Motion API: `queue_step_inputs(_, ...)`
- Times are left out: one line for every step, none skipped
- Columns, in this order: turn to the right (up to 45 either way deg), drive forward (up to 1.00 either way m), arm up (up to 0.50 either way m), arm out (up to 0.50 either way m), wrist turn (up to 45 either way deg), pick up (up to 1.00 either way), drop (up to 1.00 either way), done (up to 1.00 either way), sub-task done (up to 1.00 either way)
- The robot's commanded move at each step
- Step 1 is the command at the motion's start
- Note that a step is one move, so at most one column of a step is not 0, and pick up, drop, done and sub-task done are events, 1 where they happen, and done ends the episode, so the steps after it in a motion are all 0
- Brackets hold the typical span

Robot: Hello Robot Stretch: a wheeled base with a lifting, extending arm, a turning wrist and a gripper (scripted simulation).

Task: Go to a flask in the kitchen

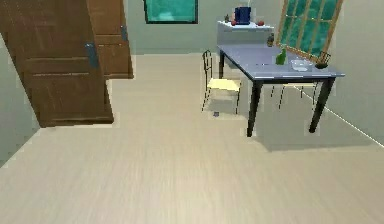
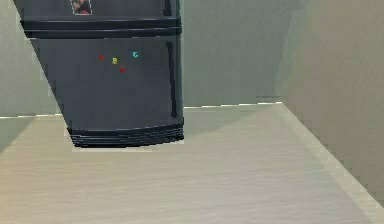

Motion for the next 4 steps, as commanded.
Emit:
queue_step_inputs(-3.0,0.00,0.00,0.00,0.0,0.00,0.00,0.00,0.00)
queue_step_inputs(0.0,1.00,0.00,0.00,0.0,0.00,0.00,0.00,0.00)
queue_step_inputs(0.0,1.00,0.00,0.00,0.0,0.00,0.00,0.00,0.00)
queue_step_inputs(0.0,0.45,0.00,0.00,0.0,0.00,0.00,0.00,0.00)
